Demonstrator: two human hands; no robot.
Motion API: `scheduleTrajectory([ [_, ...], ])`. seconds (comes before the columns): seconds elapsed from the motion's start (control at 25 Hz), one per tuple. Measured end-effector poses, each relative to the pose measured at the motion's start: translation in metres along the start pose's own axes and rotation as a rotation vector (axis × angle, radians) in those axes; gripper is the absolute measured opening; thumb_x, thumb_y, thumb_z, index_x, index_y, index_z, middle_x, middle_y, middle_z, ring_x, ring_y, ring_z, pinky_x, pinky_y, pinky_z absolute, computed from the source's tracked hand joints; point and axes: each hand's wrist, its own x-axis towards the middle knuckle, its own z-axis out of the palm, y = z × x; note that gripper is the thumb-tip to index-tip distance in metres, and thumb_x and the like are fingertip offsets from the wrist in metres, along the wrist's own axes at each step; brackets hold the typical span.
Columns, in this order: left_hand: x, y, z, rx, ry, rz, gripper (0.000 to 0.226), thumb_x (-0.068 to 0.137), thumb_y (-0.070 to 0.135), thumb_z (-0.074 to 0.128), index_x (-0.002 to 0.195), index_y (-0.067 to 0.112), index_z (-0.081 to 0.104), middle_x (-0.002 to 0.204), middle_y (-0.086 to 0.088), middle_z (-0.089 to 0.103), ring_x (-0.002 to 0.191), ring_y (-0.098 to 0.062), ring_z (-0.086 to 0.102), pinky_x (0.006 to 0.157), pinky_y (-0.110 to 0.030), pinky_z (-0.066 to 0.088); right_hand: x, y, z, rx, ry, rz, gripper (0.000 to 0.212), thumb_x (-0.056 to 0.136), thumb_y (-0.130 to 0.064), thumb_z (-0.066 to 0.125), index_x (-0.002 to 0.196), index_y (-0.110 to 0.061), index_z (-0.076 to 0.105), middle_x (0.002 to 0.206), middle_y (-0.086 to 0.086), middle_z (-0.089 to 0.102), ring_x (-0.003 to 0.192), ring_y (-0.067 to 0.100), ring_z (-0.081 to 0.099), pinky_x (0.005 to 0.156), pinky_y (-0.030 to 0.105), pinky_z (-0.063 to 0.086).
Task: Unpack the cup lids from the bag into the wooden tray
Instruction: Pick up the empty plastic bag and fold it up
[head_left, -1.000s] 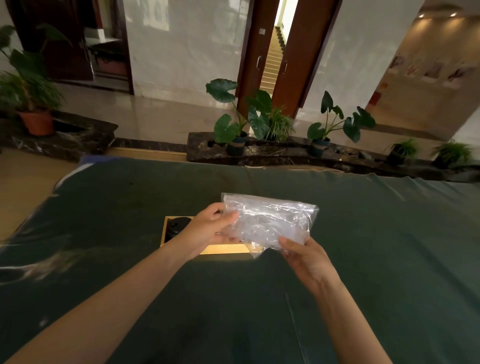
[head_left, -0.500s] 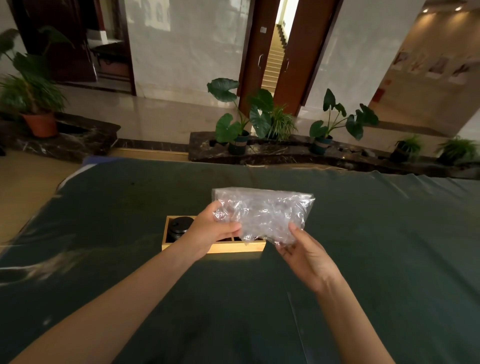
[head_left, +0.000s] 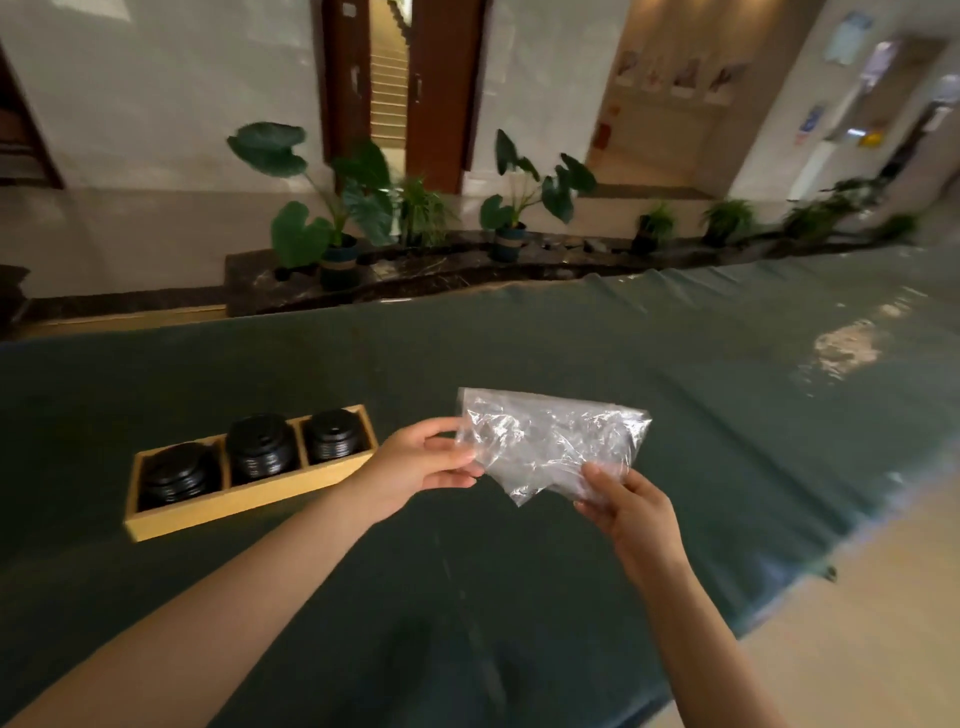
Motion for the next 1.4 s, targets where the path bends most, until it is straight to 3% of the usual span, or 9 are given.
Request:
scheduleTrajectory([
  [0.2, 0.049, -0.032, 0.128, 0.106, -0.217, -0.058, 0.03, 0.082, 0.008, 0.071, 0.108, 0.019, 0.062, 0.091, -0.013, 0.075, 0.084, -0.022, 0.072, 0.069, -0.026, 0.058, -0.019, -0.01, -0.137, 0.002, 0.251, -0.002, 0.005, 0.083, -0.011, 0.068, 0.082, -0.005, 0.069, 0.073, 0.007, 0.069, 0.066, 0.015, 0.067, 0.058, 0.022, 0.057],
  [0.36, 0.077, -0.075, 0.236, 0.133, -0.383, -0.143, 0.026, 0.084, 0.001, 0.066, 0.106, 0.014, 0.062, 0.088, -0.013, 0.072, 0.074, -0.018, 0.071, 0.066, -0.025, 0.059, -0.058, -0.002, -0.241, -0.067, 0.47, 0.056, 0.011, 0.081, -0.018, 0.07, 0.07, -0.014, 0.071, 0.064, -0.003, 0.067, 0.064, 0.013, 0.061, 0.071, 0.027, 0.051],
  [0.56, 0.08, -0.133, 0.331, 0.213, -0.576, -0.288, 0.028, 0.086, 0.0, 0.064, 0.113, 0.005, 0.059, 0.087, -0.012, 0.069, 0.07, -0.016, 0.07, 0.071, -0.028, 0.06, -0.129, 0.025, -0.326, -0.11, 0.689, 0.18, 0.015, 0.078, -0.024, 0.073, 0.067, -0.015, 0.066, 0.058, -0.004, 0.05, 0.056, 0.013, 0.04, 0.059, 0.025, 0.033],
  [0.72, 0.086, -0.17, 0.369, 0.263, -0.57, -0.327, 0.026, 0.091, 0.001, 0.056, 0.116, -0.005, 0.058, 0.087, -0.013, 0.065, 0.066, -0.013, 0.068, 0.068, -0.026, 0.059, -0.188, 0.062, -0.364, -0.051, 0.947, 0.273, 0.023, 0.081, -0.022, 0.071, 0.07, -0.005, 0.059, 0.056, 0.002, 0.037, 0.052, 0.017, 0.035, 0.054, 0.028, 0.037],
  [0.8, 0.097, -0.187, 0.377, 0.299, -0.501, -0.34, 0.028, 0.092, 0.002, 0.055, 0.119, -0.006, 0.057, 0.092, -0.015, 0.063, 0.072, -0.017, 0.063, 0.076, -0.032, 0.057, -0.217, 0.089, -0.374, -0.054, 1.073, 0.337, 0.028, 0.083, -0.019, 0.069, 0.067, -0.006, 0.051, 0.053, 0.003, 0.036, 0.048, 0.017, 0.034, 0.052, 0.028, 0.037],
  [0.88, 0.113, -0.202, 0.378, 0.432, -0.397, -0.251, 0.031, 0.091, 0.002, 0.053, 0.122, -0.002, 0.057, 0.105, -0.018, 0.063, 0.081, -0.022, 0.062, 0.087, -0.04, 0.052, -0.238, 0.121, -0.376, -0.071, 1.167, 0.417, 0.034, 0.084, -0.02, 0.068, 0.065, -0.009, 0.043, 0.052, 0.004, 0.038, 0.046, 0.018, 0.036, 0.051, 0.031, 0.037],
  [1.0, 0.142, -0.22, 0.361, 0.873, -0.281, 0.082, 0.035, 0.094, 0.006, 0.044, 0.127, 0.008, 0.056, 0.128, -0.017, 0.06, 0.113, -0.033, 0.057, 0.1, -0.039, 0.041, -0.257, 0.17, -0.367, -0.072, 1.245, 0.533, 0.041, 0.085, -0.026, 0.068, 0.064, -0.011, 0.036, 0.049, 0.004, 0.042, 0.044, 0.019, 0.038, 0.053, 0.034, 0.037],
  [1.2, 0.168, -0.278, 0.319, 1.297, -0.452, 0.347, 0.041, 0.097, 0.008, 0.043, 0.137, 0.003, 0.044, 0.146, -0.022, 0.04, 0.136, -0.039, 0.032, 0.116, -0.045, 0.021, -0.252, 0.253, -0.345, -0.061, 1.214, 0.751, 0.04, 0.086, -0.03, 0.064, 0.061, -0.01, 0.041, 0.049, 0.005, 0.046, 0.042, 0.018, 0.041, 0.046, 0.028, 0.037],
  [1.4, 0.164, -0.308, 0.311, 1.449, -0.412, 0.493, 0.045, 0.099, 0.023, 0.039, 0.142, 0.01, 0.037, 0.154, -0.015, 0.028, 0.143, -0.034, 0.021, 0.118, -0.048, 0.011, -0.217, 0.32, -0.327, -0.03, 1.156, 0.869, 0.036, 0.086, -0.025, 0.061, 0.059, -0.005, 0.049, 0.048, 0.007, 0.049, 0.041, 0.019, 0.044, 0.045, 0.027, 0.038],
])
